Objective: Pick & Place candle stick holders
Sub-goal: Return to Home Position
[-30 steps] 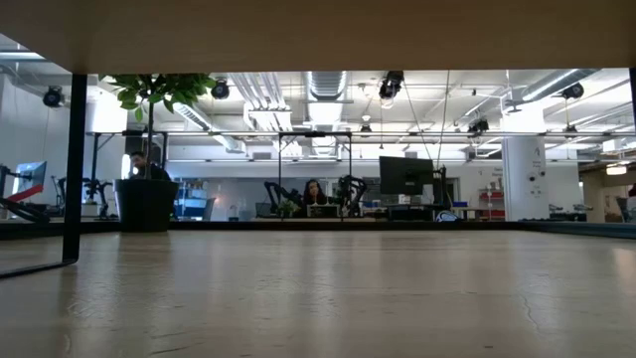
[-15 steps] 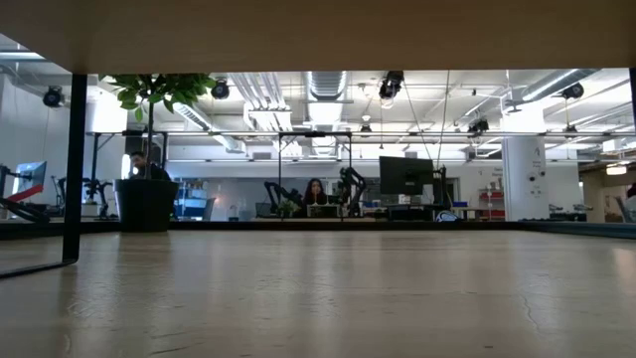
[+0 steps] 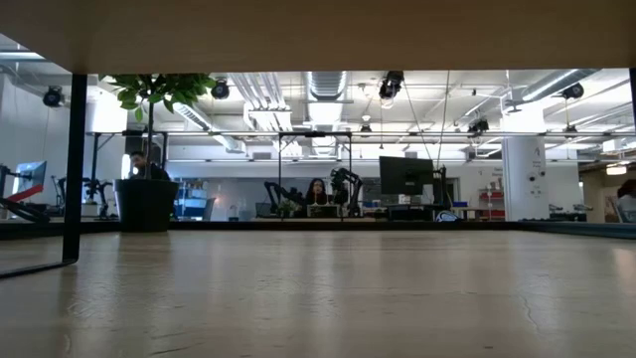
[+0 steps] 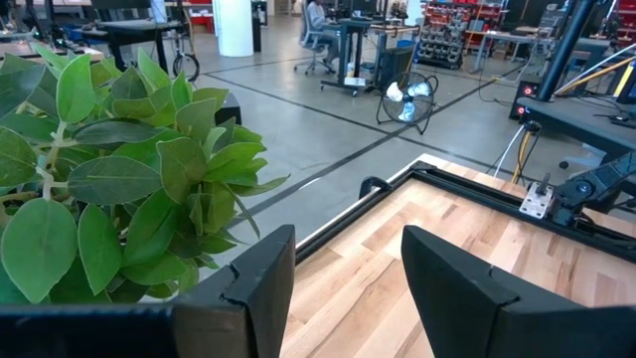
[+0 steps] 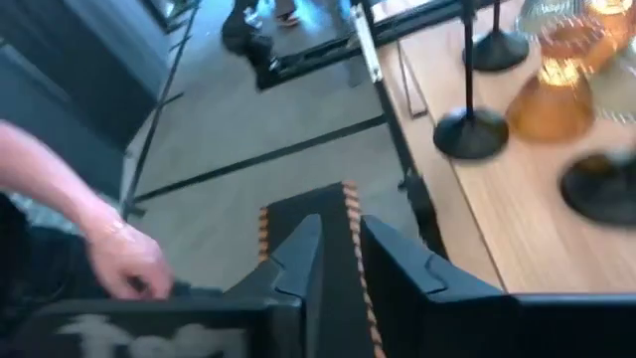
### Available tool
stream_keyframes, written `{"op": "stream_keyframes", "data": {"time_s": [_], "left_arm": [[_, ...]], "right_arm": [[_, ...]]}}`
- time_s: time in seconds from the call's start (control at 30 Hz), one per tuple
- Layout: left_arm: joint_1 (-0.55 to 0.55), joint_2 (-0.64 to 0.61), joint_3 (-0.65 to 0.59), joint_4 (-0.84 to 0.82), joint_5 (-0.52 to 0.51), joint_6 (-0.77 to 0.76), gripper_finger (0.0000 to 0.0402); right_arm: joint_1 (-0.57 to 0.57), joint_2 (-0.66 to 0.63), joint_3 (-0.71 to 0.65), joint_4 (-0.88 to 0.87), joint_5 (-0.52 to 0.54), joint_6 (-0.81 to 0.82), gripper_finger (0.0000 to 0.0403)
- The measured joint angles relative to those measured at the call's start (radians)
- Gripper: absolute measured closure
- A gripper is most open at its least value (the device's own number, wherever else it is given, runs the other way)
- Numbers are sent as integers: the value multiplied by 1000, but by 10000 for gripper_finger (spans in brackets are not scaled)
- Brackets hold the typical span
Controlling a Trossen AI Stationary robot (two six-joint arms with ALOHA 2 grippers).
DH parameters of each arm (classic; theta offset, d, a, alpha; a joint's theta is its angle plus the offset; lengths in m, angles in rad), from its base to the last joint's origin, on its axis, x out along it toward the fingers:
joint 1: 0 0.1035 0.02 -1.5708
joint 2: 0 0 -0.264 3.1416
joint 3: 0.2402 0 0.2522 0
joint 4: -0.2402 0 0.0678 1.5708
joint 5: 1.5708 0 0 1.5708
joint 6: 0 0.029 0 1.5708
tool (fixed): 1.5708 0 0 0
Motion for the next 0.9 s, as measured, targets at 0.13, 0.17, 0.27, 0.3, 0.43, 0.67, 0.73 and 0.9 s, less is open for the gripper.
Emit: {"op": "stream_keyframes", "data": {"time_s": [0.13,0.17,0.27,0.3,0.43,0.67,0.73,0.9], "left_arm": [[0,0,0,0,0,0,211],[0,0,0,0,0,0,211],[0,2,0,-2,2,0,211],[0,2,0,-3,4,0,211],[0,7,0,-5,7,0,211],[0,12,0,-4,7,0,211],[0,12,0,-4,7,0,211],[0,12,0,-2,7,0,211]], "right_arm": [[102,-48,0,-147,18,115,375],[119,-55,-1,-198,44,147,385],[162,-90,-5,-354,123,231,392],[164,-94,-6,-415,144,253,394],[165,-107,-48,-452,106,173,395],[169,-117,-82,-455,56,134,395],[148,-117,-79,-454,26,94,395],[71,-121,-58,-352,-138,-139,395]]}}
